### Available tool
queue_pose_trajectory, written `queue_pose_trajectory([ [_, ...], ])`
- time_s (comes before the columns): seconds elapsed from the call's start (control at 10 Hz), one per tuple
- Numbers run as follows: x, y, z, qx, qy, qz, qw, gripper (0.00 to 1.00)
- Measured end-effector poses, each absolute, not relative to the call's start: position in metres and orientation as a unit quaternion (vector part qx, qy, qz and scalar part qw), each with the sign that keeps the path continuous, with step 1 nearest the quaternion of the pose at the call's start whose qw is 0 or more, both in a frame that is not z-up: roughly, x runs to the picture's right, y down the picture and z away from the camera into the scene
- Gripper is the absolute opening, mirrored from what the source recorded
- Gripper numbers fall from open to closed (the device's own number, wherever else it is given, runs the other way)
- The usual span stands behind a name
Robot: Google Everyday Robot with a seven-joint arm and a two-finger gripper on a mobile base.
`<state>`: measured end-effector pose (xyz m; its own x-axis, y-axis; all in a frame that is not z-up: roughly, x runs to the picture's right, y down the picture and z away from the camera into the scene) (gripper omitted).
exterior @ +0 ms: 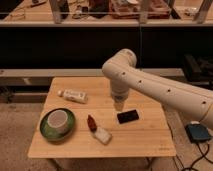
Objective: Move the arm in a circular motion
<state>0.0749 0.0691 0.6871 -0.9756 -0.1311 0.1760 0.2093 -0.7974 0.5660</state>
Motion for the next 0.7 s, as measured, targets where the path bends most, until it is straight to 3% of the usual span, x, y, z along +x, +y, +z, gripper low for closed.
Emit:
queue_pose_trajectory([
  [0.4, 0.061, 0.103, 0.679, -0.057, -0.323, -0.94, 0.089, 0.41],
  [0.7, 0.064, 0.096, 0.678, -0.061, -0.326, -0.94, 0.082, 0.41],
])
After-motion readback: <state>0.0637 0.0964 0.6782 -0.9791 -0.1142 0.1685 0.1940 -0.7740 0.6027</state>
